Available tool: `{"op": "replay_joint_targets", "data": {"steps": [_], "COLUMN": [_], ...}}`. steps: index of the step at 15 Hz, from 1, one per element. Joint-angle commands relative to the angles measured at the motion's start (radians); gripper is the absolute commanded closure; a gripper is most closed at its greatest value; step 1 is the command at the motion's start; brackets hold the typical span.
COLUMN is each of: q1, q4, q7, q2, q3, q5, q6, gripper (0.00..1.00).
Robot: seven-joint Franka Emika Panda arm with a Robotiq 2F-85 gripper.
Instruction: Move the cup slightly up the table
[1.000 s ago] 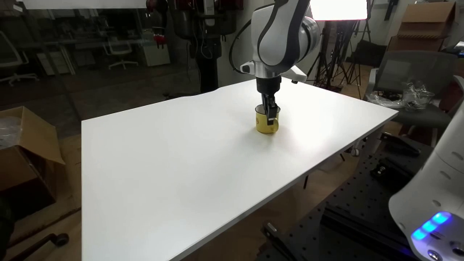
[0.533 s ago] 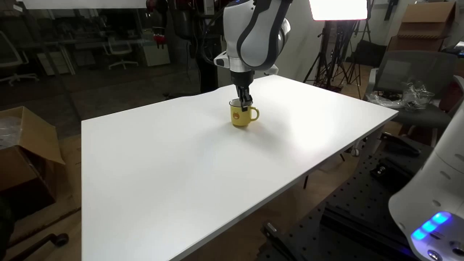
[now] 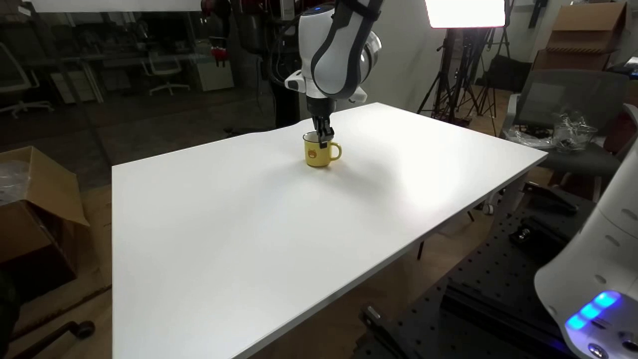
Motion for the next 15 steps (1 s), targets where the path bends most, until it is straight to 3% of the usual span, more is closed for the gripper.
{"op": "replay_joint_targets", "data": {"steps": [1,2,3,5,13,15], "q1": [-0.047,-0.054,-0.058,-0.058,-0.024,-0.014], "q4": [0.084,0.093,0.098,0.104,0.100,0.072], "q7": [-0.081,-0.099,-0.113,-0.130,-0.105,-0.091], "q2": [0.039,0.043,0.044,0.042,-0.022,-0.078], "q3": [0.035,0.041,0.044,0.045,0.030,0.044], "q5": [0.039,0.048,0.059,0.072,0.074,0.092], "q6": [-0.036,-0.043,-0.051,-0.064,-0.115,-0.151], "gripper": [0.98,0.91,0.66,0.63,0.07,0.00]}}
